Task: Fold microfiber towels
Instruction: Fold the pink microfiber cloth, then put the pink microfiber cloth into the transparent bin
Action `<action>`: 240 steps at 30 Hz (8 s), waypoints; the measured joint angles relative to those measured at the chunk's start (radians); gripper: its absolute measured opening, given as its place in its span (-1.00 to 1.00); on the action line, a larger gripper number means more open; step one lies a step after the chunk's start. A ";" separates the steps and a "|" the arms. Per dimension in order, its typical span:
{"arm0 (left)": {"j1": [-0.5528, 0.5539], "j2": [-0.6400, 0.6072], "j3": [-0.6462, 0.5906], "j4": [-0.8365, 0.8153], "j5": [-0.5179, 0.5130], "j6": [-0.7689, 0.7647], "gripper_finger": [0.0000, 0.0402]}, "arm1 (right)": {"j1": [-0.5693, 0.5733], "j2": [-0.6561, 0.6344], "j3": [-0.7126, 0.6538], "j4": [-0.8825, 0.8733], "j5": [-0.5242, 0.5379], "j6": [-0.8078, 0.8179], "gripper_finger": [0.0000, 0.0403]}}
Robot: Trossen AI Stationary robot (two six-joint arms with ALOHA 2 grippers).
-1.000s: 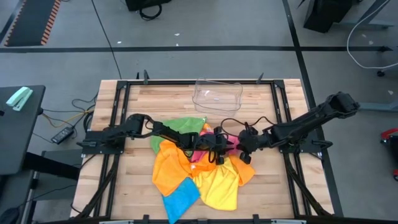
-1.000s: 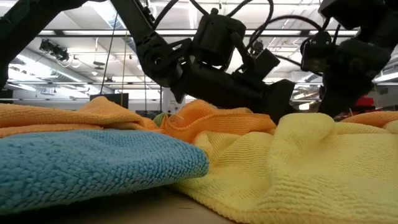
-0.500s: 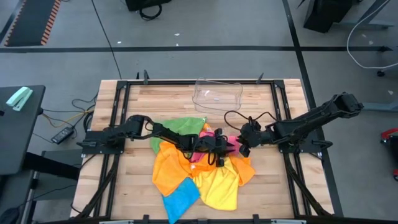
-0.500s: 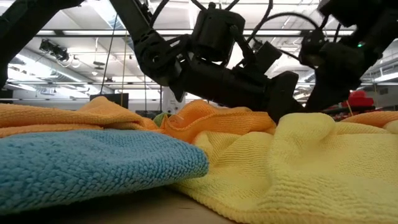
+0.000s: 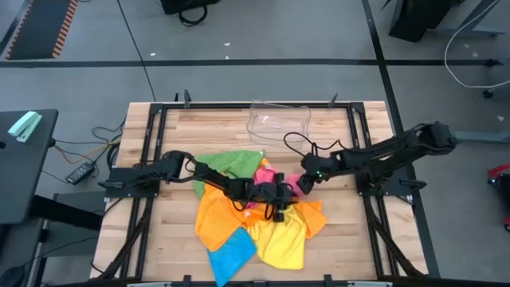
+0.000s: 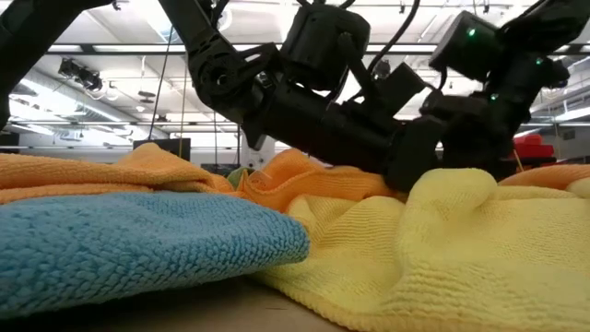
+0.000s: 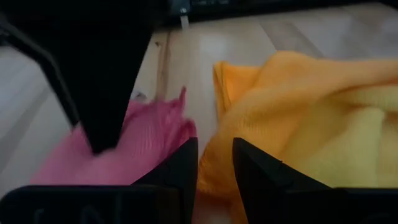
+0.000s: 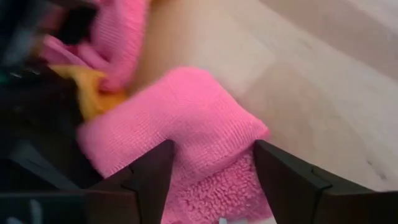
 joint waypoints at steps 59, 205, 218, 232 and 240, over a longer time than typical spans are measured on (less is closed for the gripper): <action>-0.055 -0.227 -0.327 0.020 0.048 -0.029 -0.82 | 0.521 0.288 0.412 -0.406 0.657 -0.440 0.19; 0.272 -0.226 -0.339 0.130 0.188 0.193 -0.84 | -0.414 0.503 0.736 -0.441 0.339 -1.404 -0.80; 0.272 -0.226 -0.339 0.130 0.188 0.200 -0.90 | -0.418 0.503 0.736 -0.502 0.294 -1.404 -0.42; 0.272 -0.226 -0.339 0.130 0.188 0.212 -0.86 | -0.433 0.503 0.736 -0.519 0.243 -1.368 -0.13; 0.272 -0.226 -0.339 0.131 0.188 0.212 -0.90 | -0.473 0.502 0.735 -0.543 0.161 -1.319 -0.15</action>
